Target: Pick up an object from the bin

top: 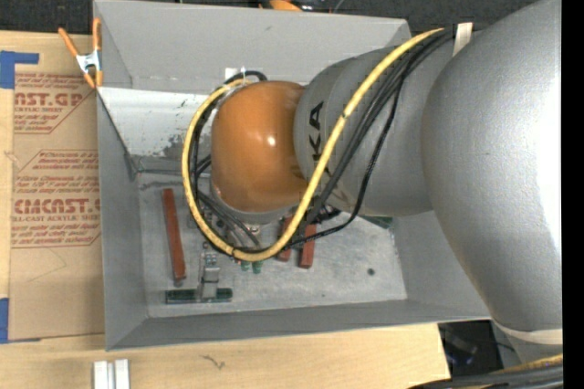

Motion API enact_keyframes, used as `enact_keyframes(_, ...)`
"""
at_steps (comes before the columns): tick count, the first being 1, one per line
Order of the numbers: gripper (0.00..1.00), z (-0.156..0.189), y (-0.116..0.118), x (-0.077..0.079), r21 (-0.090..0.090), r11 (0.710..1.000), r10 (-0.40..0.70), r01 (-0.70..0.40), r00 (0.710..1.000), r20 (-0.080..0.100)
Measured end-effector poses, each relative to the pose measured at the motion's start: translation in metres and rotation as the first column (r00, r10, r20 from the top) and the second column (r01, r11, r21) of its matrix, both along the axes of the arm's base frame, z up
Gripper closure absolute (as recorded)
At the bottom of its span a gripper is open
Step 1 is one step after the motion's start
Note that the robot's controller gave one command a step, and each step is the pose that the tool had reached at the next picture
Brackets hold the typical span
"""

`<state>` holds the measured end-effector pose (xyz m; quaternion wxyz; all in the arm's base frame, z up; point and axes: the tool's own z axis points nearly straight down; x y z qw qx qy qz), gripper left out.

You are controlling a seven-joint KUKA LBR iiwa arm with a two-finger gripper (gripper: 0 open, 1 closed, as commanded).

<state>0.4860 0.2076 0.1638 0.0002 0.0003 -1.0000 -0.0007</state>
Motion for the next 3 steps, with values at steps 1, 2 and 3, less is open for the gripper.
enact_keyframes(1, 0.0, -0.077, 0.014, -0.007, -0.001, 0.974, 0.229, -0.229, 0.974, 0.003)
enact_keyframes(2, 0.0, -0.092, -0.016, 0.002, -0.001, 0.949, 0.315, -0.315, 0.949, 0.012)
enact_keyframes(3, 0.0, -0.092, -0.007, -0.002, -0.001, 0.972, 0.233, -0.233, 0.972, 0.011)
